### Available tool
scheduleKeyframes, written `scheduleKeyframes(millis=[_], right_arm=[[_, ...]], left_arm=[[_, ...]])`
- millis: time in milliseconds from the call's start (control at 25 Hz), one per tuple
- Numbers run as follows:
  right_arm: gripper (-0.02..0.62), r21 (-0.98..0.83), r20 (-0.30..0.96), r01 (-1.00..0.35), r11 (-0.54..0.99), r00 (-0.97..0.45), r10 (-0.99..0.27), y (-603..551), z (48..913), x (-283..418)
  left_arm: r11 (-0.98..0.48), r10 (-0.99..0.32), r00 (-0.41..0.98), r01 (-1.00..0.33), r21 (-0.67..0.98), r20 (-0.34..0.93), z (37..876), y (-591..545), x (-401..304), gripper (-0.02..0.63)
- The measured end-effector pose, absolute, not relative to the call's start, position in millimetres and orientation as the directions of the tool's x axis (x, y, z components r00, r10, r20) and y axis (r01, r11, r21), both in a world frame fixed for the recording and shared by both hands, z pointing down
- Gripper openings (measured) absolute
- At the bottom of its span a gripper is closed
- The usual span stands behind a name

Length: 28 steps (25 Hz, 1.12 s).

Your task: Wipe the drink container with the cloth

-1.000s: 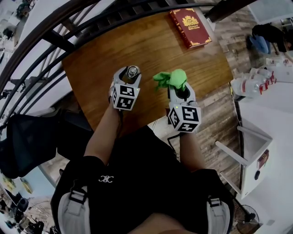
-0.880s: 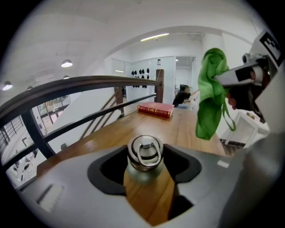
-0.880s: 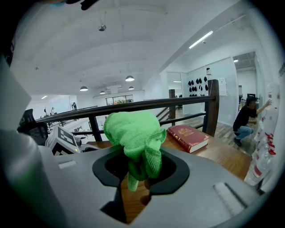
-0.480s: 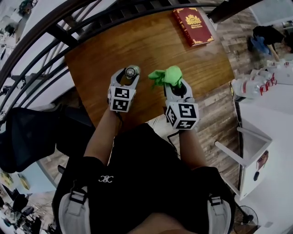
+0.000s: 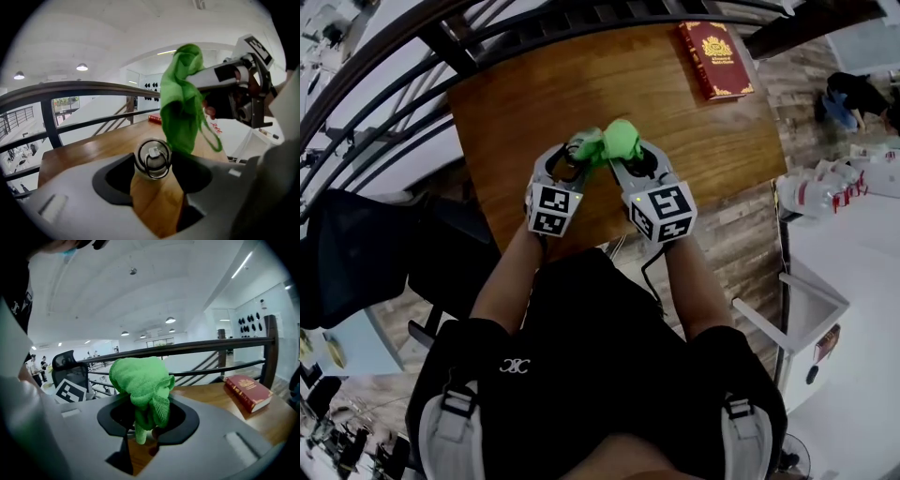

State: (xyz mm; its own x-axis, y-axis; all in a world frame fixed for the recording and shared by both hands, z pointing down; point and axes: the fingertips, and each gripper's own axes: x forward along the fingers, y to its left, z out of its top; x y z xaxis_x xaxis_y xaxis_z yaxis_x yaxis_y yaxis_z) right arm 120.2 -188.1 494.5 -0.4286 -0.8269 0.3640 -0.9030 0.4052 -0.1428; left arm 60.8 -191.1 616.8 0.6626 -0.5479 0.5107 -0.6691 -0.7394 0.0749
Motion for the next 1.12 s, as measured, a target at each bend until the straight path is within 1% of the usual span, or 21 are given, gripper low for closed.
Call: scheduleKeyframes(millis=[160,360,640,840,1000,1120], right_arm=[[0.110,-0.139,0.434,-0.853,0.503,-0.509,-0.743,-197,521,89],[0.110,-0.143,0.495,-0.826,0.545,-0.536,-0.684,-205,548,70],[0.110,-0.178,0.510,-0.829,0.531,-0.539,-0.671,-219,561,67],[0.110,-0.185,0.558,-0.842,0.507,-0.514,-0.651,-222,582,72],[0.110,-0.208,0.562,-0.842,0.497,-0.519,-0.644,-222,593,74],[0.112,-0.193,0.563,-0.851,0.488,-0.504,-0.655,-225,595,79]], left_arm=[[-0.736,-0.548,0.664,-0.671,0.083,0.510,620,-187,55,0.301],[-0.737,-0.546,0.667,-0.670,0.087,0.508,623,-184,52,0.301],[-0.730,-0.555,0.674,-0.675,0.103,0.488,621,-187,50,0.301],[-0.733,-0.529,0.652,-0.673,0.094,0.543,637,-181,47,0.298],[-0.718,-0.531,0.642,-0.688,0.108,0.553,643,-177,43,0.298],[-0.717,-0.530,0.641,-0.689,0.111,0.554,645,-178,43,0.296]])
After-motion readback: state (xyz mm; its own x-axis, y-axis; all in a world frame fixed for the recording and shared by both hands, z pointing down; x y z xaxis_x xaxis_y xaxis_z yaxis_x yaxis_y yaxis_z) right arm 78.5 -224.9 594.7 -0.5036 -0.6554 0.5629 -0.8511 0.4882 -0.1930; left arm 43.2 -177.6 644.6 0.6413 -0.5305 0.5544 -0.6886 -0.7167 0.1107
